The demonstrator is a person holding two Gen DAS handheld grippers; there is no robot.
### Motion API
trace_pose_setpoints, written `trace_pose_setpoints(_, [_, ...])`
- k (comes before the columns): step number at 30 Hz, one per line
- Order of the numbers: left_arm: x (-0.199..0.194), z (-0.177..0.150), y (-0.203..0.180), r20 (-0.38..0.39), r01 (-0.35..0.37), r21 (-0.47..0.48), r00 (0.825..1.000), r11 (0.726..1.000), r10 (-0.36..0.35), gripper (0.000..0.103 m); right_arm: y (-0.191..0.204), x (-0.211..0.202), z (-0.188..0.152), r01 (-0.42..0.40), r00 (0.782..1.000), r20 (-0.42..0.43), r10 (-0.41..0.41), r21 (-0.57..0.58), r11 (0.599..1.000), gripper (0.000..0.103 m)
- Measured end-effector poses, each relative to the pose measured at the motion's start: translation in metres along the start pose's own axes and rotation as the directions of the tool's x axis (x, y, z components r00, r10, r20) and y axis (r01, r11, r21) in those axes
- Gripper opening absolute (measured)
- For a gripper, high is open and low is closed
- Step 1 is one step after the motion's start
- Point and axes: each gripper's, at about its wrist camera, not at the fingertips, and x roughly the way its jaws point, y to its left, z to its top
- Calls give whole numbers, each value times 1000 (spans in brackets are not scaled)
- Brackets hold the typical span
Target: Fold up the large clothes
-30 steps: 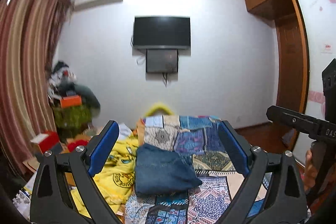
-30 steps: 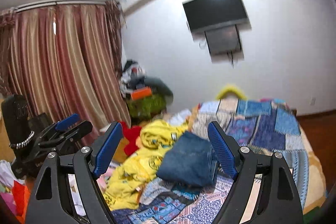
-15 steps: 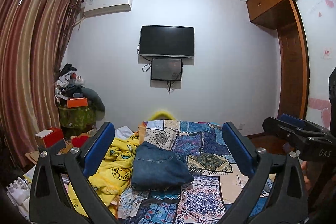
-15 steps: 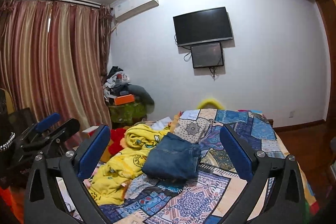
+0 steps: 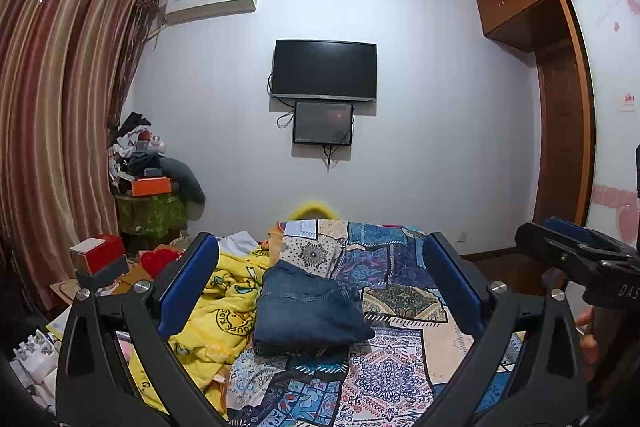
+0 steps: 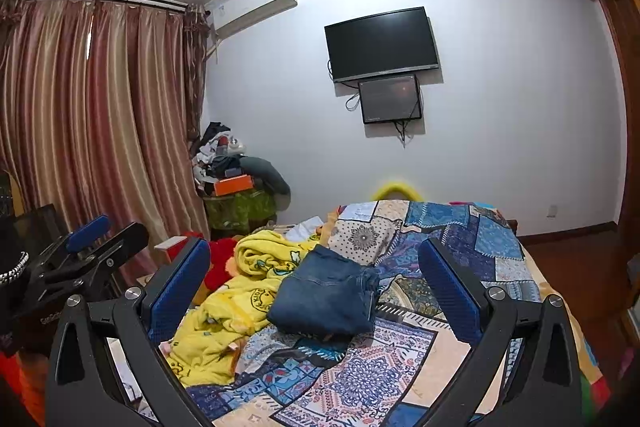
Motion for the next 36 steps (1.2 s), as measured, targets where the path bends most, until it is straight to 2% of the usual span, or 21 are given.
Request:
trace_pose_setpoints(26, [11, -3, 9, -53, 4, -20, 999, 1000, -5, 102, -2, -1, -2, 20, 999, -36, -20, 4, 1000, 103])
trace_pose_setpoints(36, [12, -4, 8, -62, 46, -21, 997, 999, -47, 102, -5, -2, -2, 29, 999, -40, -28, 16, 999, 103])
